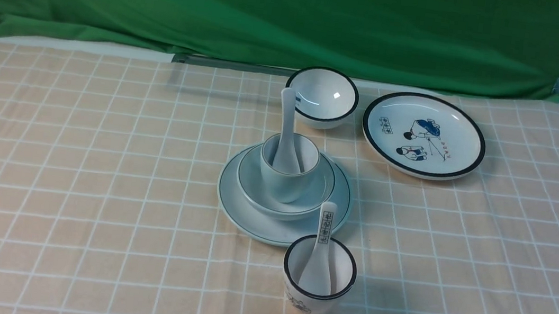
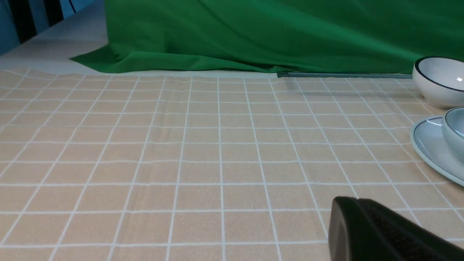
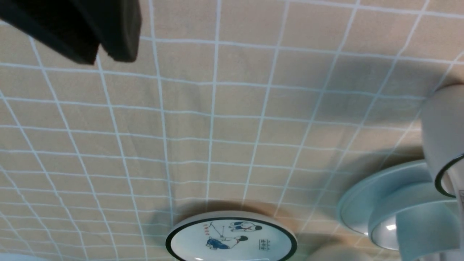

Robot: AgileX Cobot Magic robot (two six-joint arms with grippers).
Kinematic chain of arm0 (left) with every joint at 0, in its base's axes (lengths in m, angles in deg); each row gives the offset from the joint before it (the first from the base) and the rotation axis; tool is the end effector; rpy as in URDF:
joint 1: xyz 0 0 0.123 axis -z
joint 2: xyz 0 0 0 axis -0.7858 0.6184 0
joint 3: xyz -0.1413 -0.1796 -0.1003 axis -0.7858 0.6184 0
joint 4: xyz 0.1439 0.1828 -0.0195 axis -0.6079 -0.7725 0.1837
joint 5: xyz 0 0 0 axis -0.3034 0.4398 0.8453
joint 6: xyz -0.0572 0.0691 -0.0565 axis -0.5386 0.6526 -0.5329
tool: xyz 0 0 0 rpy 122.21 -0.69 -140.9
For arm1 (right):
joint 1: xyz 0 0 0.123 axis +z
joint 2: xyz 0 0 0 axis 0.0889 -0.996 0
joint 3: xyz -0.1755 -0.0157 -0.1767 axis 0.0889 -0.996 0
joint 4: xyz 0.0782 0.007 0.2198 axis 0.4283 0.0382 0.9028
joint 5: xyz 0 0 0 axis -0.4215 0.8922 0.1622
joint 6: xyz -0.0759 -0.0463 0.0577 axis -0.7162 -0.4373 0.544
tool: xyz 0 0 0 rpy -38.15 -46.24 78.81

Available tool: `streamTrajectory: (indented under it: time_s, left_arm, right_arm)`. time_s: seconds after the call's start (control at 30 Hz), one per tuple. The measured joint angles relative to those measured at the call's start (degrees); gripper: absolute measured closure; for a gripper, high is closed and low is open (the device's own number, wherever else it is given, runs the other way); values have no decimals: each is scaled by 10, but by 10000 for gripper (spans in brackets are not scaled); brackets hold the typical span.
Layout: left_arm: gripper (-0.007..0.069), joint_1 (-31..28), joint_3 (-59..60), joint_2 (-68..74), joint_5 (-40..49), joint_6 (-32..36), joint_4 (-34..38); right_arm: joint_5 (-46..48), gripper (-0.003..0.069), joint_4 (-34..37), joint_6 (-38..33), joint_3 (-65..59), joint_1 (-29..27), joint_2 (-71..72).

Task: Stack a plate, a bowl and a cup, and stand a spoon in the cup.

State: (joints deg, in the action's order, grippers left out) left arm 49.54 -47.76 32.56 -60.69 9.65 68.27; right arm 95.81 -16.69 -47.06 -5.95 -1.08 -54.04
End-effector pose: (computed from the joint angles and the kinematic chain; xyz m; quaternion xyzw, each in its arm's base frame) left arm 0.0879 -0.0005 0.1877 -0.0090 0.7580 -0.0059 0.6521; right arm 0.0868 0.0088 0.1838 -0.0354 0.7700 0.0319 0.6363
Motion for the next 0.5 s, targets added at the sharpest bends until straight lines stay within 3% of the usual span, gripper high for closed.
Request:
streamTrajectory:
  time_s: [0.5]
  left_arm:
    - [623, 0, 0, 0, 0, 25, 0]
  right_arm:
    - [0, 494, 0, 0, 0, 0, 0]
